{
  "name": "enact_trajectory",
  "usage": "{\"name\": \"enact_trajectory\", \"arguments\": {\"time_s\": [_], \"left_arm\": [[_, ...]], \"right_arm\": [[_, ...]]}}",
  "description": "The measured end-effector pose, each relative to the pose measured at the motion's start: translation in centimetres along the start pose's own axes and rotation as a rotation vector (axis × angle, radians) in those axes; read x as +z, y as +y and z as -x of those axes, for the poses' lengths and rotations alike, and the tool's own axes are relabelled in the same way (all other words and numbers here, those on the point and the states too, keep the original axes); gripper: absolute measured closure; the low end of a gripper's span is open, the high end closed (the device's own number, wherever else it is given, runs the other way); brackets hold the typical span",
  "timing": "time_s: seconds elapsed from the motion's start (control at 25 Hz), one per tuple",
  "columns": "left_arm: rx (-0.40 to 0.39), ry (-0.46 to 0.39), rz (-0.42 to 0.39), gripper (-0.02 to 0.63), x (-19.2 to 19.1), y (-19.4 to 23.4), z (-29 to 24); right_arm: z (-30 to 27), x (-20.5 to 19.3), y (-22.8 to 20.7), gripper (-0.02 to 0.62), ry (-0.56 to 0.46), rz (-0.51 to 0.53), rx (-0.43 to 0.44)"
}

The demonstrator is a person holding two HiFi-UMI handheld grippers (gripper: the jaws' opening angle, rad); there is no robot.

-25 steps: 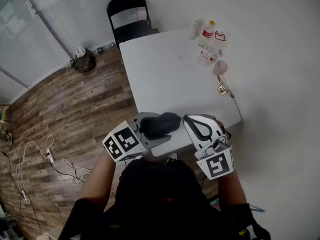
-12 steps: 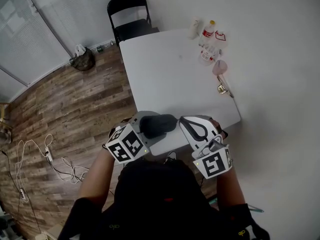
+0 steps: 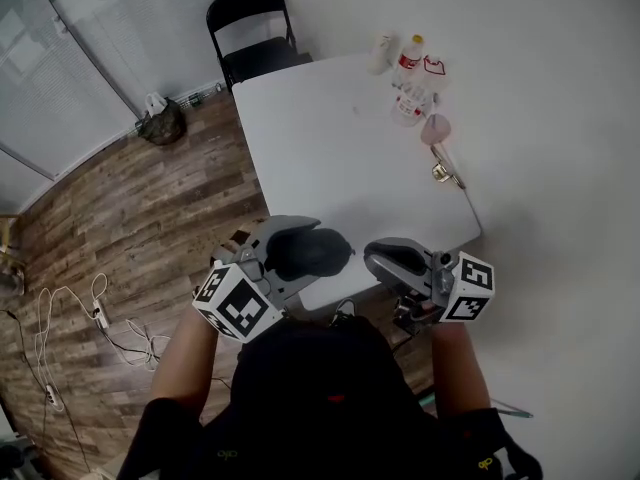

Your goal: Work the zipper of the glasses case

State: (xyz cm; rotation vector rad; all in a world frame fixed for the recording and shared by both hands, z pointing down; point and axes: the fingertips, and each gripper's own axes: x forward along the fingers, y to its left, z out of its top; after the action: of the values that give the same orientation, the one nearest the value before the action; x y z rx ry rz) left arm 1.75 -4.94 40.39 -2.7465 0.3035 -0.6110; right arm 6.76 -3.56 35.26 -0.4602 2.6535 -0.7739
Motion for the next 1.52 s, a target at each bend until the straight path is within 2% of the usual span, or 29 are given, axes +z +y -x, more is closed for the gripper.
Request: {"name": "enact_trajectory", "arguments": {"time_s": [0.16,0.4,0.6,0.8,0.96,1.08,1.16,1.32,1.4,1.52], "left_arm": [[0.006,0.010,-0.054,0.337,0.5,0.2,-0.1],[-0.005,0.026,-0.093,0.337,0.4,0.0,-0.5],[-0.025,0.056,-0.111,0.337,-0.4,-0.5,-0.7],[-0.022,0.100,-0.127,0.337,-1.4,-0.6,-0.9],[-0.018,0.118,-0.130,0.337,-1.9,-0.5,-1.0],[0.011,0.142,-0.125,0.337,-2.3,0.0,-1.1],[0.045,0.179,-0.137,0.337,-3.0,0.7,-1.2],[0.104,0.285,-0.176,0.337,-4.6,1.9,-1.8],[0.117,0.328,-0.185,0.337,-5.1,2.1,-1.9],[0.124,0.371,-0.178,0.337,-5.9,2.3,-1.9]], "right_arm": [[-0.3,-0.1,1.2,0.481,-0.072,-0.273,0.169],[-0.5,-0.7,1.3,0.479,-0.108,-0.494,0.298],[-0.4,-0.4,0.7,0.482,-0.169,-0.578,0.337],[-0.2,0.0,0.8,0.515,-0.183,-0.591,0.372],[-0.8,-0.4,0.5,0.548,-0.160,-0.550,0.330],[-1.1,-0.3,-0.2,0.574,-0.153,-0.476,0.243],[-1.1,-0.2,-0.8,0.575,-0.122,-0.396,0.152],[-1.3,-0.2,-2.0,0.577,0.013,-0.170,-0.039],[-1.7,-0.3,-1.7,0.576,0.076,-0.075,-0.094],[-2.5,-0.6,-1.1,0.576,0.135,-0.001,-0.134]]}}
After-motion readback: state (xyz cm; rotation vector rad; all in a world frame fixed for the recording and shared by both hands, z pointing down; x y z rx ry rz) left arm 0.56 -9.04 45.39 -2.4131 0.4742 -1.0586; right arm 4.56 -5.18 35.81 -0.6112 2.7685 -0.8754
